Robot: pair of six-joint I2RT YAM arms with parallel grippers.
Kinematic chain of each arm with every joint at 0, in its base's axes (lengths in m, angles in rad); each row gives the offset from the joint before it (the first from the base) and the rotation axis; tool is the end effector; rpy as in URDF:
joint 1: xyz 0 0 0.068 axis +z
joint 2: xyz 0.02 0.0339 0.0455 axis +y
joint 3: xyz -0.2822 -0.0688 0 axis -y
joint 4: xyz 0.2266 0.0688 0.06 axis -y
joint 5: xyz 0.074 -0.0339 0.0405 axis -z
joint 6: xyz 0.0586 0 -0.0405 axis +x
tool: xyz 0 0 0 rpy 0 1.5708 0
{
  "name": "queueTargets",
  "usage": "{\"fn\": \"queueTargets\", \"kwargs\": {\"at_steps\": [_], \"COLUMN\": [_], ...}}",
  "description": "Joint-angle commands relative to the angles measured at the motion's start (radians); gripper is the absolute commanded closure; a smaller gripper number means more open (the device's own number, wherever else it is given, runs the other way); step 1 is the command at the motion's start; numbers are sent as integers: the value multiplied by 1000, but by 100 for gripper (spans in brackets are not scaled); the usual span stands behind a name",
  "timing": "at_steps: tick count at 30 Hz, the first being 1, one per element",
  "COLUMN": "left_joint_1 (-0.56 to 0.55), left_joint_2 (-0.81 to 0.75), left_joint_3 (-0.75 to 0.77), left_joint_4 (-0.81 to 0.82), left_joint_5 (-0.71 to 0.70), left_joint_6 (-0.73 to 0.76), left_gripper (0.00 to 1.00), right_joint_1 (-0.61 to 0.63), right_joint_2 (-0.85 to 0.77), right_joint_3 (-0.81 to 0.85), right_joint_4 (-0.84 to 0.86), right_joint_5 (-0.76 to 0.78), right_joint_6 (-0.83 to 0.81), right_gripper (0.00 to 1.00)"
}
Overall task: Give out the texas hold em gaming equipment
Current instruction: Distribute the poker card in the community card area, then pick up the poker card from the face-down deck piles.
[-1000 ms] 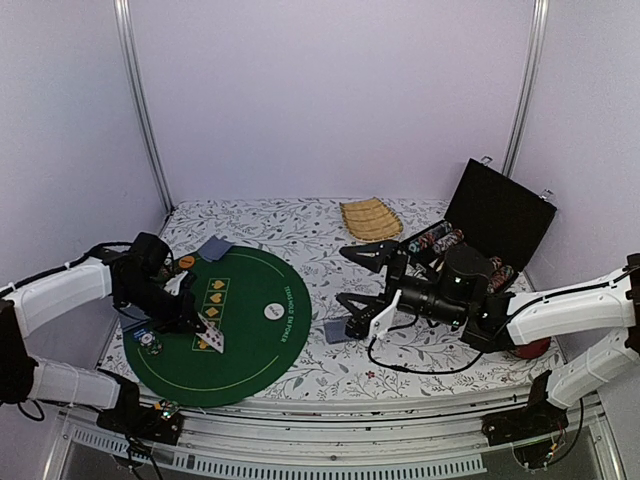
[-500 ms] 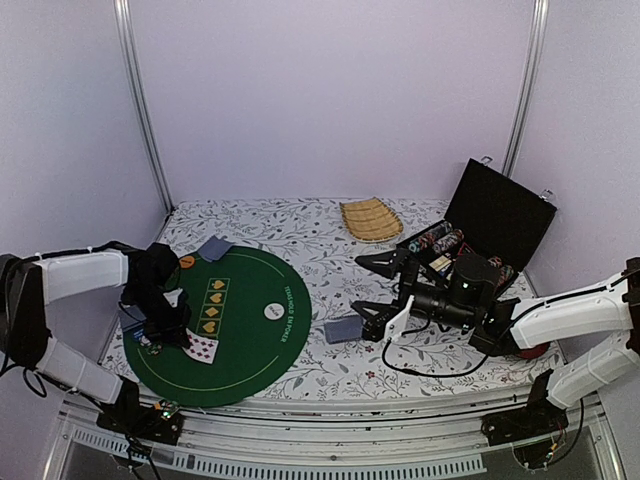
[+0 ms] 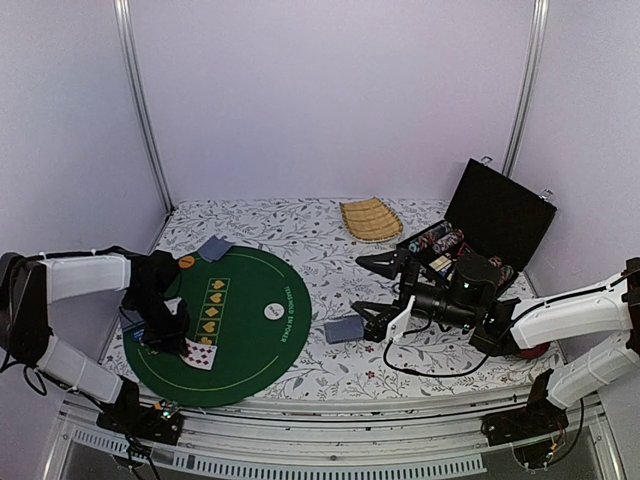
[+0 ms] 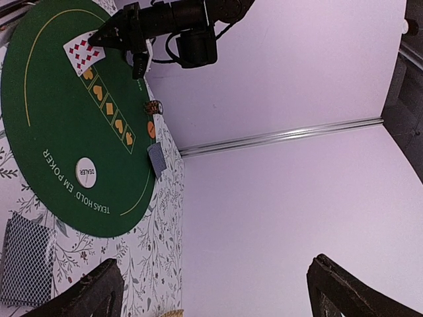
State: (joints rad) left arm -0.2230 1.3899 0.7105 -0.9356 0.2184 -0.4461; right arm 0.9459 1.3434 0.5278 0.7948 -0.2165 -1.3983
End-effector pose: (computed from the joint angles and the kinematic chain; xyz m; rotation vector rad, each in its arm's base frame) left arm 0.1702 -0.0516 0.1643 0.3428 -2.9950 0.2903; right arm 0.1575 0.2398 0.2618 -1.5262 0.4599 -0.1803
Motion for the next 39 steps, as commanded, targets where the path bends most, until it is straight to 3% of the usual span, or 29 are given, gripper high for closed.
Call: {"fn": "queueTargets", "kwargs": {"at_steps": [1,7,16,20,23,28,32,39], "left_joint_1": [-9,-11,-11,-11,-35,-176,-305,-450], "left_joint_2": [-27,-31,-80,-103,-125,-98,-11,158], "left_joint_3": [-13,-14,40,98,166,297,376,331], "left_joint_4": [-28,-29,-103,-128,-90,31,190,691], "left_joint_5": [0,-2,-44,-90,-74,-79,-64,156], "left_joint_6": [-18,-23,-19,-22,-25,-39,-61,-132], "left_gripper": [89,78,51,50,49,48,45,28], "right_joint_1": [-8,-7,-10,-23,-45,-94,-102,-134], "right_joint_2": [-23,-25,-29,-34,-43,-56,24,190], "right_joint_3": [-12,-12,-2,32,113,226,336,386], "right_joint_4": [25,24,21,4,-148,-541,-815,-939], "right_joint_5": [-9,-9,-5,-1,-38,-263,-311,-269], "right_joint_6": [15,16,32,113,273,439,488,493], "right_gripper": [1,1,1,1,1,1,1,1]}}
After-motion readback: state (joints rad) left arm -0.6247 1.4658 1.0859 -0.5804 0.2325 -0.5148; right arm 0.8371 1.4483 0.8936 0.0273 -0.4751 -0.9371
